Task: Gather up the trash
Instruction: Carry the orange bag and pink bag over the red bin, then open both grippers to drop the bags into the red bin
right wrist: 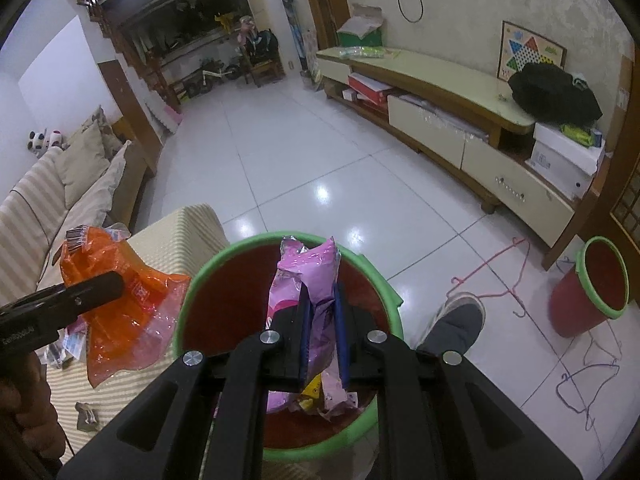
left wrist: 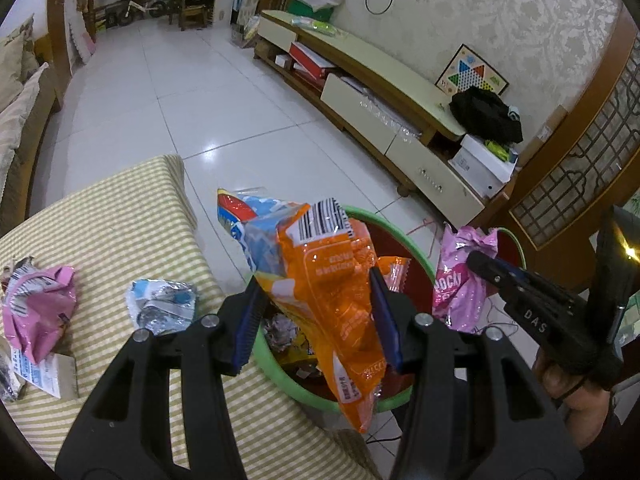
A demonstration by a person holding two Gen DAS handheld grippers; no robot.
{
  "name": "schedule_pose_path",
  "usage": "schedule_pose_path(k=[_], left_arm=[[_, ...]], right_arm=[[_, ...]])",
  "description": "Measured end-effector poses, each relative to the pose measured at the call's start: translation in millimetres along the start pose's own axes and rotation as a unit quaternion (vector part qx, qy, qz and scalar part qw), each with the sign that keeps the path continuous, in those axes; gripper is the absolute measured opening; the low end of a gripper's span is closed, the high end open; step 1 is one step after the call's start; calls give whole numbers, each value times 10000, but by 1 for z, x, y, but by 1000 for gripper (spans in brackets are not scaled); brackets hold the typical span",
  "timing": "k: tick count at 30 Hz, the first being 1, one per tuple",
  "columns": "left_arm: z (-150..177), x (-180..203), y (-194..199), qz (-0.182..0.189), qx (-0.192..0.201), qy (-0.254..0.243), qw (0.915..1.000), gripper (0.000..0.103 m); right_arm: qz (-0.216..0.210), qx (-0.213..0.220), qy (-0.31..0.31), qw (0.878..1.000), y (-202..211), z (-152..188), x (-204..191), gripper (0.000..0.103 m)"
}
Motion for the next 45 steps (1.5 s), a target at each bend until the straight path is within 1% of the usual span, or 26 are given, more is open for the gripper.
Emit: schedule_pose_path(k=[4,10,13,14,15,16,17,18,19,20,22,24,26,30,36,38,42,45], left_arm=[[-2,5,-10,-42,-97,-7,9999,49],[-10,13,-18,-61,-93,-41,9999,50],[-13,14,-19,-33,-66,5,10000,55],[-14,15,-18,-29,-54,17,10000,57],[-15,15,-18,-23,-34,29,10000,65],[-15,14,-16,-20,-10,51,10000,73],[-16,14,-15,1,5,71,10000,76],[-16,13,-13,38,18,97,9999,83],[-16,12,-12,36,36,118,9999,86],[-16,10,-10,2,65,150,9999,86],[-16,5,-5,-40,106,250,9996,91],[-16,-1,1,-76,184,354,9992,97],[-15,-9,10,-106,278,465,9985,97],[-10,-22,28,-178,403,623,9971,97],[0,-40,60,-251,604,761,9950,97],[6,-48,74,-319,689,810,9938,98],[22,-70,102,-648,855,844,9906,98],[38,-91,122,-777,906,992,9879,98]], right_arm=[[0,-53,-12,10000,-6,1,3,11],[47,-50,14,10000,-8,-2,7,12],[62,-21,27,10000,-6,-4,5,15],[68,-9,31,10000,-6,-4,5,19],[63,-9,51,10000,-6,-4,4,27],[57,-10,61,10000,-6,-4,3,32],[45,3,65,10000,-5,-5,3,38],[49,21,80,10000,-4,-4,1,43],[58,25,95,9999,-4,-5,1,47],[63,40,112,9999,-3,-5,-1,52],[54,67,118,9999,0,-5,-3,57],[110,101,142,9998,3,-6,-5,73],[89,149,149,9997,7,-7,-10,74],[73,190,225,9995,14,-7,-20,79],[8,314,377,9988,29,-7,-44,84],[-28,355,451,9983,35,-6,-57,85],[-97,417,652,9969,45,-5,-84,87],[-162,465,811,9955,52,-2,-105,88]])
Point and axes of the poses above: each gripper's, at about its wrist camera, not at the fingertips, and y roughly against the way its jaws point, x to its right, z to its underside, the point moved 3 cm from there along -y, roughly the way its jaws point, and after that the axes turned 6 degrees about -x, right-handed, at the moved point
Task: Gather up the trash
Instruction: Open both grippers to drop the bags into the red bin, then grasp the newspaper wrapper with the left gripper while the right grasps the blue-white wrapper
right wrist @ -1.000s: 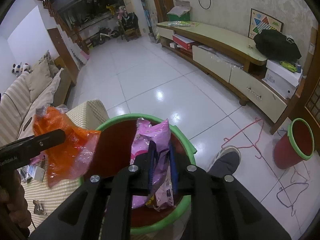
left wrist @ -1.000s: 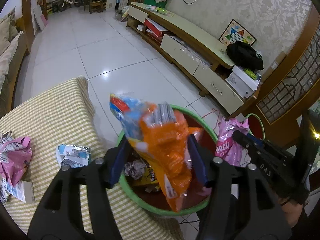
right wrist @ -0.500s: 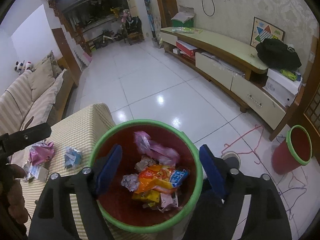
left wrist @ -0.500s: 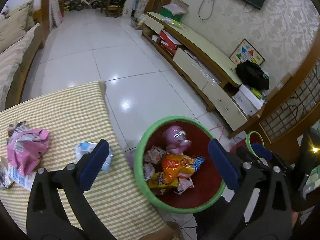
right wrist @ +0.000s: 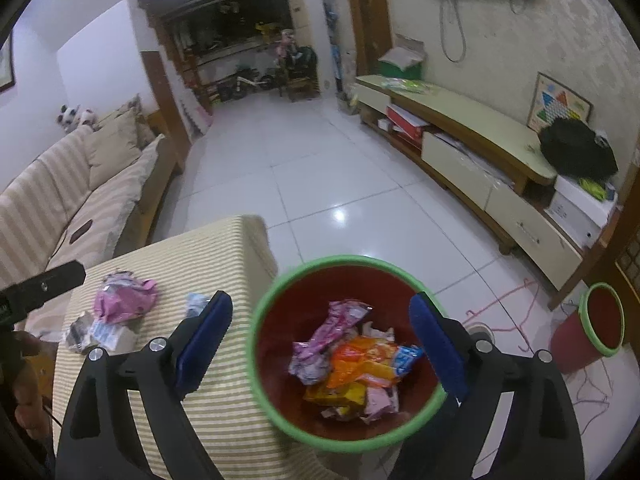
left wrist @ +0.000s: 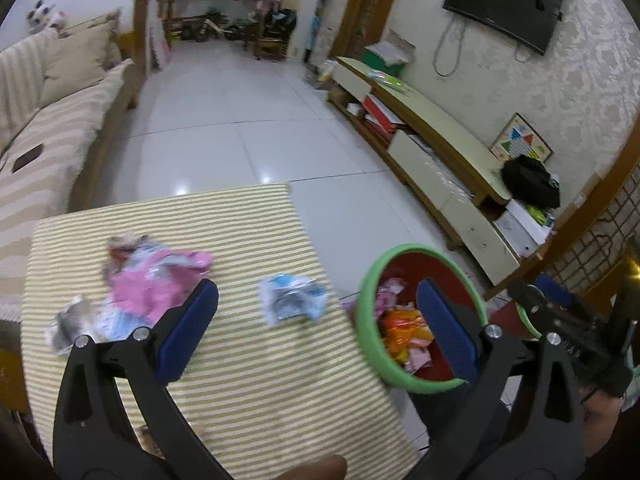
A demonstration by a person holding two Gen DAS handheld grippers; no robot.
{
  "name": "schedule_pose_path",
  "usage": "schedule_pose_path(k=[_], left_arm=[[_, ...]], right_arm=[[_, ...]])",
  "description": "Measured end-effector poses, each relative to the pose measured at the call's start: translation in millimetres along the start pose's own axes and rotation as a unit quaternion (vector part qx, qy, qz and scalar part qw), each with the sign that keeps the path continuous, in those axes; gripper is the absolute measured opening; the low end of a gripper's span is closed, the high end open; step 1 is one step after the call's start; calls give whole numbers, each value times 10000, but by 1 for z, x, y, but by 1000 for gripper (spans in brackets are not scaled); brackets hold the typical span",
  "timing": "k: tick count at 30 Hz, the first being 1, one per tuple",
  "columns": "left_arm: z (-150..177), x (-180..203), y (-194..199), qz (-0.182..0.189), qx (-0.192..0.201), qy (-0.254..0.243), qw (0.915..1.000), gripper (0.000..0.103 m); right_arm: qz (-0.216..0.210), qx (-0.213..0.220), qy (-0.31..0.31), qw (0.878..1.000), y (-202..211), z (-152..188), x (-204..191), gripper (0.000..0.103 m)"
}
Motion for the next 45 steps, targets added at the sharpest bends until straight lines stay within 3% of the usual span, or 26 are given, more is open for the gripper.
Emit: schedule_pose_path(k=[10,21,25,32,39,45], left_arm=[[31,-101,59,-438,233,771,9958,98],[70,-200,98,-908,350,1547,9832,98],[75,-216,94,-913,328,1701,9806,98],[84,-226,63,-1017,-80,1572,9823,98],[84,-239,27,-1231,-445,1284,9830,98],[80,-259,0,-1314,-649,1319,9804,98]], right_arm=[[-500,-33,533,9973,-2,4,-94,88],[-845,-265,1044,9906,-24,16,-179,88],[-836,-332,1103,9898,-30,17,-184,88],[-736,-527,1015,9907,-48,20,-175,88],[-552,-822,932,9907,-85,21,-163,88],[-420,-1113,863,9891,-126,24,-154,88]])
Point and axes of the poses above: each gripper's, at about its wrist camera, not at the fingertips, and y roughly against the way its jaws point, x to its right, z to its underside, the point moved 3 cm from there along -y, roughly the way its jaws point, and after that the axes turned 6 degrees about -x, right-handed, at the moved point
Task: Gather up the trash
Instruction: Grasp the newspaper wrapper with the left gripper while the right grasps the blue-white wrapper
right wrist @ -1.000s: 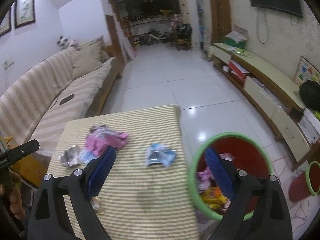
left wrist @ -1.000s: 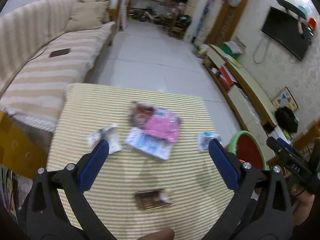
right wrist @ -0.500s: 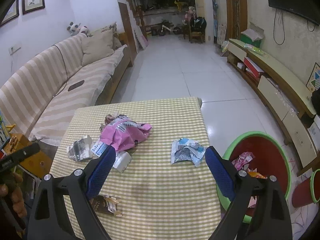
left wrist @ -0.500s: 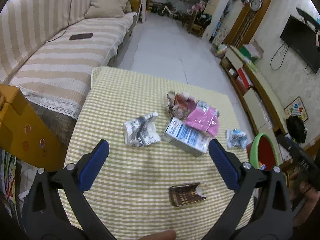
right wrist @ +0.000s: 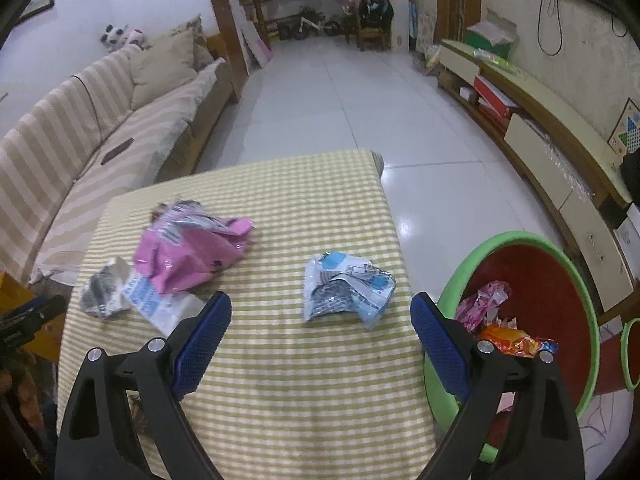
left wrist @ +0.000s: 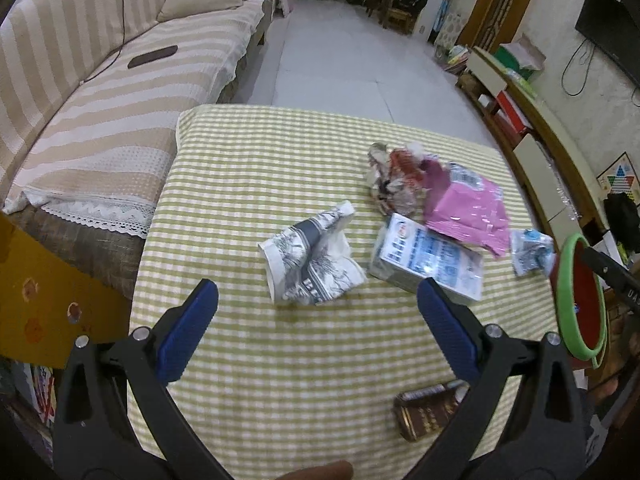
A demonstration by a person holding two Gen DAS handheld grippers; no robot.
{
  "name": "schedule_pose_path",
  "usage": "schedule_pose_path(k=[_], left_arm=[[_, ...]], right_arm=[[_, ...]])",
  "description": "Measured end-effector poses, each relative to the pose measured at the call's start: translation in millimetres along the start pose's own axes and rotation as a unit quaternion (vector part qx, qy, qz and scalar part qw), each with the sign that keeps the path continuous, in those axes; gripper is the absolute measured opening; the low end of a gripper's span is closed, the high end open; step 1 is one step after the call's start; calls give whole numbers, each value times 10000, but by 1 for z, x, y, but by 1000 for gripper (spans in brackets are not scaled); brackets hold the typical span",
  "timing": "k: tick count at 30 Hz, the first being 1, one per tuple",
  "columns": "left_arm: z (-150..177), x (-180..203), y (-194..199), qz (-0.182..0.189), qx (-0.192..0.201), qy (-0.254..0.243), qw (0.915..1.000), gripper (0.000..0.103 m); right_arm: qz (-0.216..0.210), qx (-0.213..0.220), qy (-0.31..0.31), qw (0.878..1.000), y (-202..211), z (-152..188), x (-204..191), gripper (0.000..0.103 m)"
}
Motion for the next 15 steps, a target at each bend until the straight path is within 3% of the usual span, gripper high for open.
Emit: schedule_pose_path(k=[7,15], left_arm=[[-12,-14,-41,-107,-244,48,9996,98],[-25,-11,-72,-296,-333,-456,9980,98]], right_arm=[[97,-286,-58,9995,-49,-14,11,88],[125,-570,9,9983,-90,-20,13,88]])
Point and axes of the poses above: each gripper's, at about its wrist camera, not at the fingertips, and y roughly against the way its jaws point, x to its right, z to its underside, the point moved 3 cm from there along -y, roughly the way its jaws point, and after that the axes turned 6 degrees about -x, right-handed, at the moved point
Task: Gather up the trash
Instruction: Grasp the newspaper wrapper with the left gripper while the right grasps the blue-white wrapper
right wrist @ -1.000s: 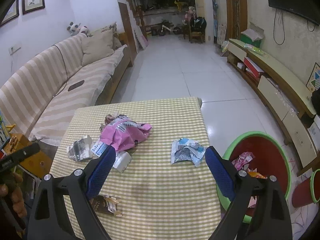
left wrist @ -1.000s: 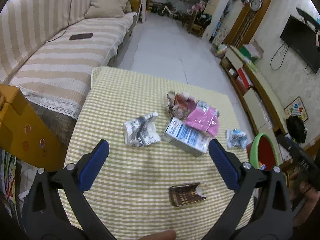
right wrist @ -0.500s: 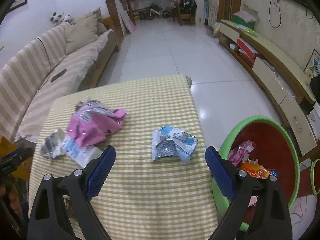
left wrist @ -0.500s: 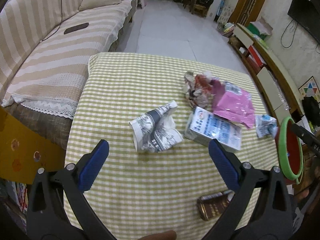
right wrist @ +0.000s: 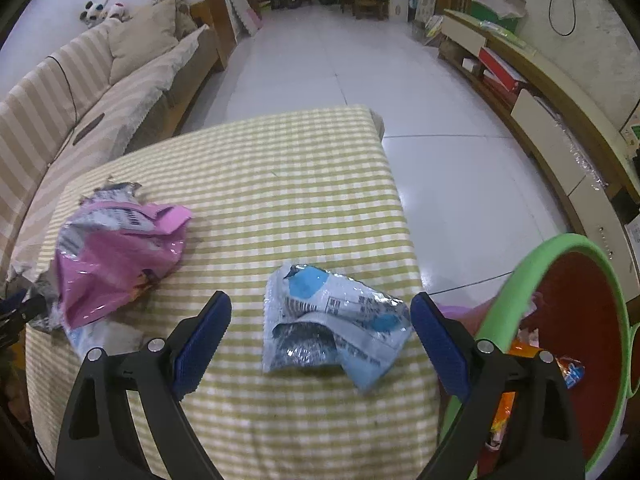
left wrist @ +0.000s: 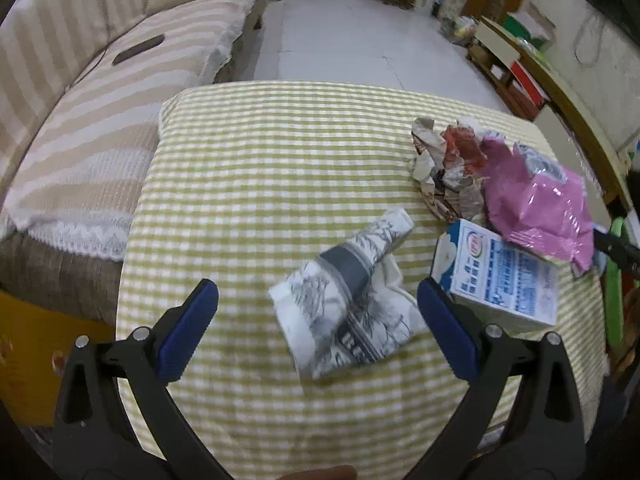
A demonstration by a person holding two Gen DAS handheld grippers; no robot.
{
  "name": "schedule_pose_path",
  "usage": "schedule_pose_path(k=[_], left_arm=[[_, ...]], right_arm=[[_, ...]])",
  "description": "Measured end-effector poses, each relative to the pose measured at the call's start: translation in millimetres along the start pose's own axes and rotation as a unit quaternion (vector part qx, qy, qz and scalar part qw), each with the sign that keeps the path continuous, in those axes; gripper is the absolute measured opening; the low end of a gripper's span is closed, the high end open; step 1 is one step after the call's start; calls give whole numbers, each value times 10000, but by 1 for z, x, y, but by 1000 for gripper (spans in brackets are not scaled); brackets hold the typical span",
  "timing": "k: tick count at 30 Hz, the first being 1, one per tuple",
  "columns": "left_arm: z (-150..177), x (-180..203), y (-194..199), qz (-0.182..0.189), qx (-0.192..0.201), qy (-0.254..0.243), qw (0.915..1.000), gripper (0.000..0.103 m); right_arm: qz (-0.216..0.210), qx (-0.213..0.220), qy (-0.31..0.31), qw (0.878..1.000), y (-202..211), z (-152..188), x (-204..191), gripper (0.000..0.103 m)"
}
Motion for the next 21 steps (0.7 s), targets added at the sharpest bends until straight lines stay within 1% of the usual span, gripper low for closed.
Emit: schedule_pose_path(k=[3,5,7,8,10,11,12,13,14,15,16,17,18,19,21], left_arm=[[-6,3,-8,10,-32,-225,9997,98],[-10,6,-14,-58,-88,-413,9991,98],[-11,8,-19,-25,-136,-535,9985,97],[-11,9,-20,3,-140,-558,9983,96],[-9,10,-20,14,-114,-609,9981,87],[-9,10,-20,15,-109,-621,9980,84],[-8,11,-20,12,-101,-632,9979,77],[-6,12,-19,26,-100,-644,9979,71],[-5,13,-17,24,-75,-643,9979,70],[-4,13,-16,5,-56,-638,9979,66],[-3,12,-13,1,-26,-610,9981,55],[-2,11,-12,6,-51,-585,9983,48],[-1,10,-12,5,-106,-560,9984,36],[1,12,-12,13,-146,-556,9983,30],[4,11,-10,77,-174,-521,9985,29]], right_arm=[[-26,-80,18,10000,-9,2,0,88],[-42,-101,44,9999,-11,4,1,88],[-85,-94,93,9999,-12,4,-1,85],[-99,-94,112,9998,-12,5,-3,81],[-144,-85,183,9997,-12,7,-6,73],[-166,-91,219,9996,-12,8,-8,66],[-186,-103,256,9994,-12,9,-9,59],[-190,-115,298,9993,-11,9,-11,56],[-187,-119,340,9992,-11,9,-13,50],[-190,-122,372,9991,-10,10,-16,45],[-204,-118,415,9989,-8,11,-17,42],[-203,-107,444,9987,-6,11,-20,38],[-210,-99,470,9986,-4,11,-21,35],[-223,-101,489,9985,-2,11,-22,33],[-246,-107,521,9983,1,13,-25,27]])
Point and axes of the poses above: each gripper's, at about its wrist camera, not at the fingertips, and y roughly against the way its jaws point, x to its right, z to its underside, the point moved 3 cm from there along -y, roughly the way its jaws point, and after that the axes turned 6 degrees about -x, right-handed, at the moved point
